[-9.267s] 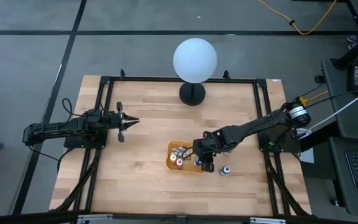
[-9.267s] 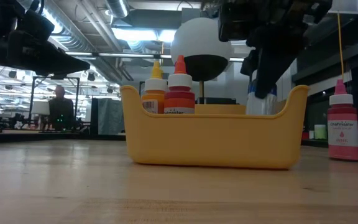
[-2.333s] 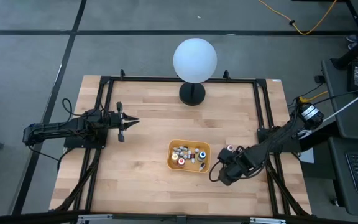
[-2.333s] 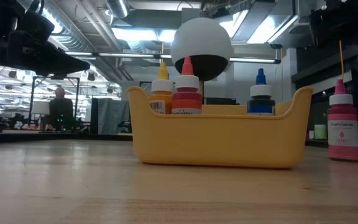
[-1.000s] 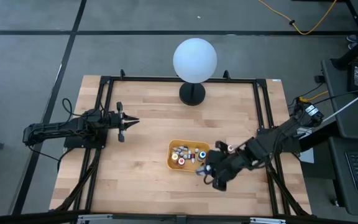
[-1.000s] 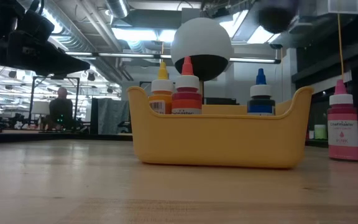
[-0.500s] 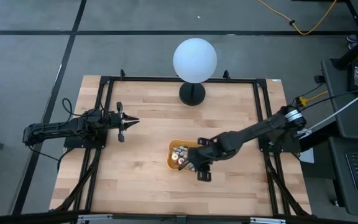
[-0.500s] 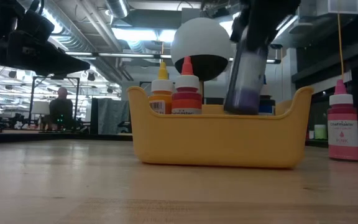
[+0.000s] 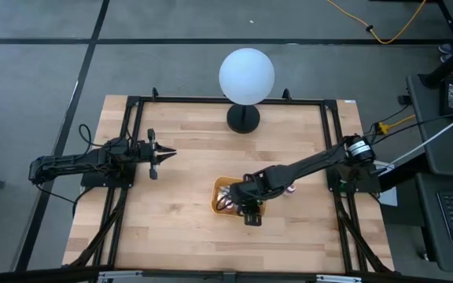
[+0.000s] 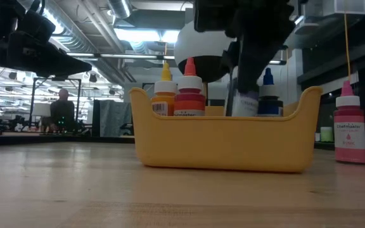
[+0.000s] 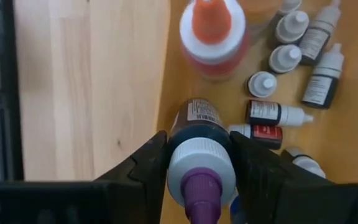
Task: Pick & Place food coloring
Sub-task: Put the large purple food coloring bottle into the yellow bin
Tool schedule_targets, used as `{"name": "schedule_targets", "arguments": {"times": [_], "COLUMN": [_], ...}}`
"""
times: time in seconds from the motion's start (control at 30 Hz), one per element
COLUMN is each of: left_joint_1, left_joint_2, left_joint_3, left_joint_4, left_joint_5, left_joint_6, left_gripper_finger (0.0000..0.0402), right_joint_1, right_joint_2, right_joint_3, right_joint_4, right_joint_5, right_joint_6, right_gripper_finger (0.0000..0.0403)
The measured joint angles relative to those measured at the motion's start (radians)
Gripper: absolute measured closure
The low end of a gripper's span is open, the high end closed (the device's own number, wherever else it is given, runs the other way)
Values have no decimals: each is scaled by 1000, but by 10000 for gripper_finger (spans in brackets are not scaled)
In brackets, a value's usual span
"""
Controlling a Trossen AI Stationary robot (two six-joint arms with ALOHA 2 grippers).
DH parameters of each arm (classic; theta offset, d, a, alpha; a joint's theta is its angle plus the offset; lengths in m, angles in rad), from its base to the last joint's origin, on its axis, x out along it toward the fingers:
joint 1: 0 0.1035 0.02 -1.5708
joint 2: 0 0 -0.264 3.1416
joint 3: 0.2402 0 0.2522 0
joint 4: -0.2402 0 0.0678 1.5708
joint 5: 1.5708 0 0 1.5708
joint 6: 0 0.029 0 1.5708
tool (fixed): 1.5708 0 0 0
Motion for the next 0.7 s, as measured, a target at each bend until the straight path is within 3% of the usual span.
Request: {"name": "schedule_targets", "arguments": {"times": [0.43, 0.7], "left_joint_1": [0, 0], "left_joint_2": [0, 0], "left_joint_3": [0, 0], "left_joint_4": [0, 0], "left_joint_5": [0, 0], "left_joint_6": [0, 0], "left_gripper_finger": [361, 366], "right_joint_1": [-24, -24], "right_joint_2": [35, 35], "right_joint_3": [2, -1], "right_joint_4": [16, 22], "right_joint_5": [-44, -49], "right_joint_6": [-33, -36], "right_gripper_finger": [246, 204]}}
